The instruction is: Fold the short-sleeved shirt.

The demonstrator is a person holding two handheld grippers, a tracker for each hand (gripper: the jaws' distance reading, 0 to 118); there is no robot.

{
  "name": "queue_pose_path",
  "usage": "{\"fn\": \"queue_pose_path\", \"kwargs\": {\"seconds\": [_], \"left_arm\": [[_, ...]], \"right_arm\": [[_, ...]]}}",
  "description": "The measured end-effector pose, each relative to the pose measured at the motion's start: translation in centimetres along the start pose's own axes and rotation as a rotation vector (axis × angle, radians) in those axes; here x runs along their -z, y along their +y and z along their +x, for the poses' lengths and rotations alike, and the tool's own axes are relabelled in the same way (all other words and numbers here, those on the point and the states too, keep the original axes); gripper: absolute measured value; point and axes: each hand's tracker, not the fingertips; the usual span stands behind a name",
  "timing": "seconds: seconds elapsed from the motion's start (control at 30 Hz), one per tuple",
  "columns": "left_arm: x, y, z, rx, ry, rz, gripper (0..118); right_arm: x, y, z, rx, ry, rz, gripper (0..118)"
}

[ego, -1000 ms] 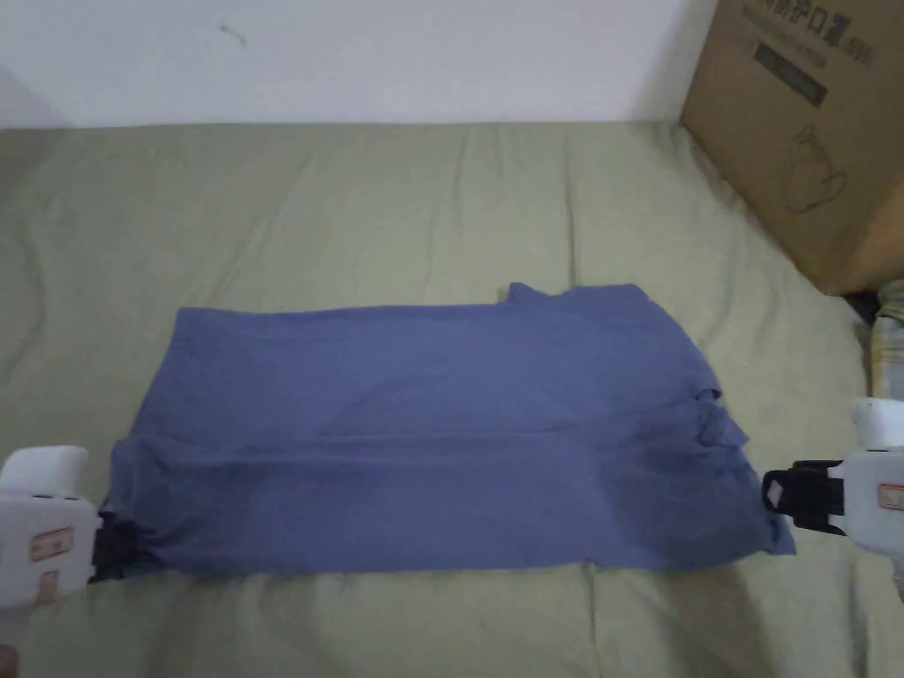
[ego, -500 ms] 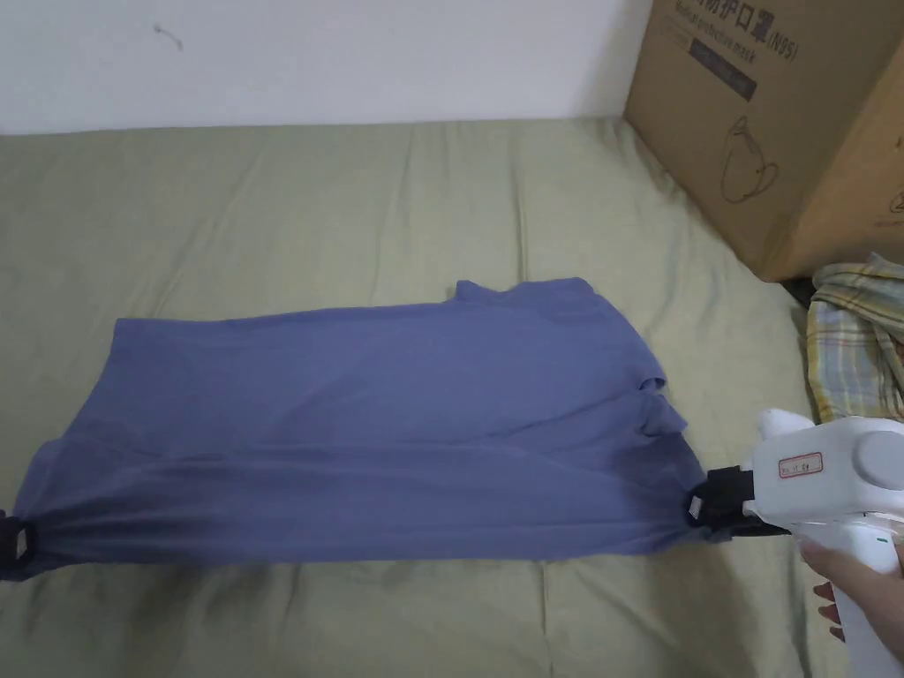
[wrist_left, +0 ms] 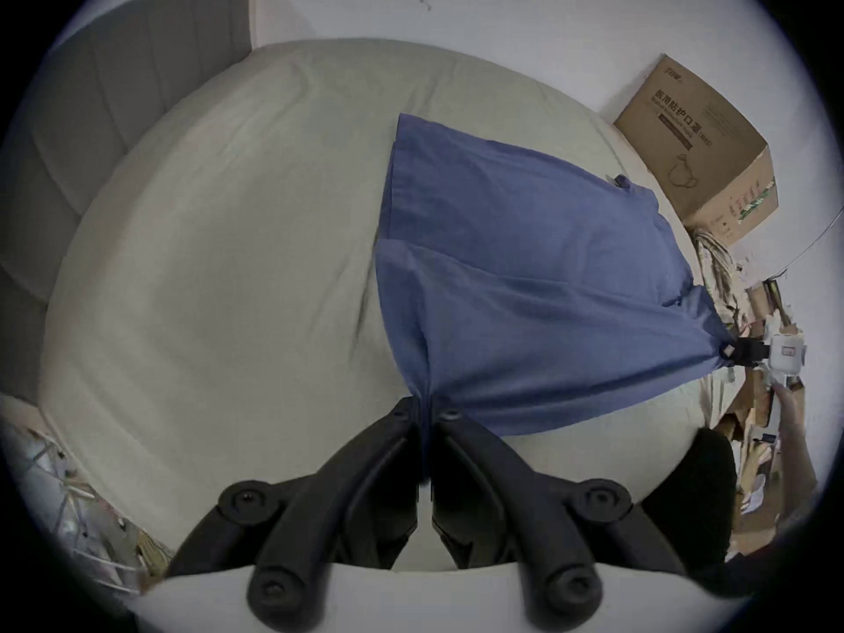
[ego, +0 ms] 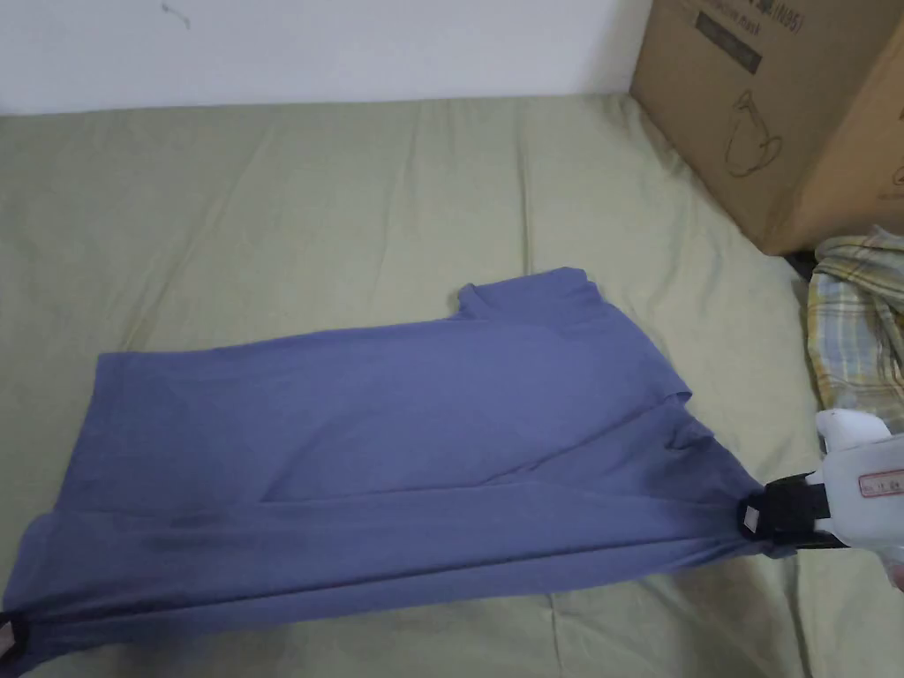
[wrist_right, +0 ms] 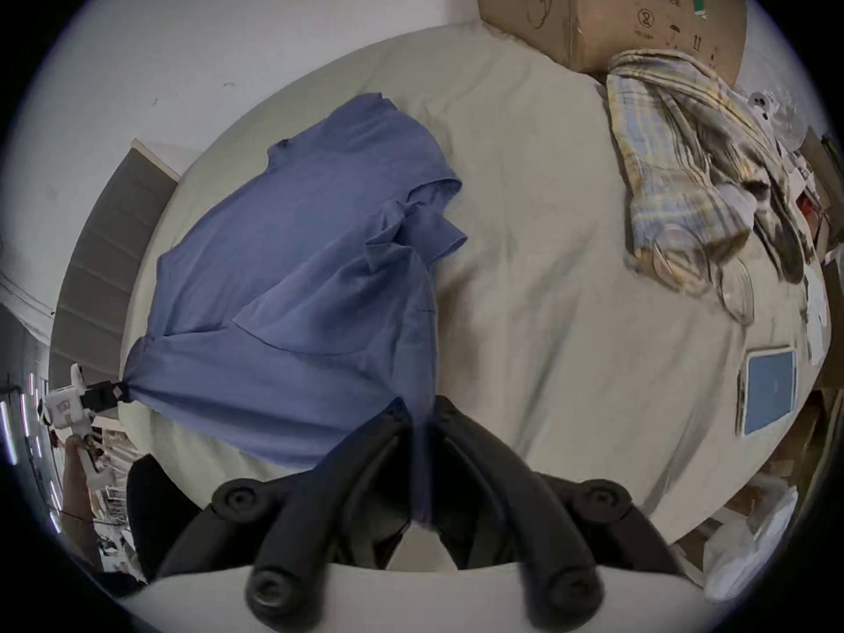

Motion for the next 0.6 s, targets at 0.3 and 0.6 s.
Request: {"fn": "queue_pose_path", "kwargs": {"seconds": [0.3, 0.6], "left_arm": [[-0.9, -1.4, -0.4, -0.055, 0.009, 0.149, 118], [-2.5, 2.6, 4.8, 0.041, 0.009, 0.224, 103]], "right_arm": [[-1.1, -0.8, -1.5, -0.035, -0.188, 0.159, 86], [-2.5, 3.1, -11.3, -0.288, -0.151, 0.29, 80]]}}
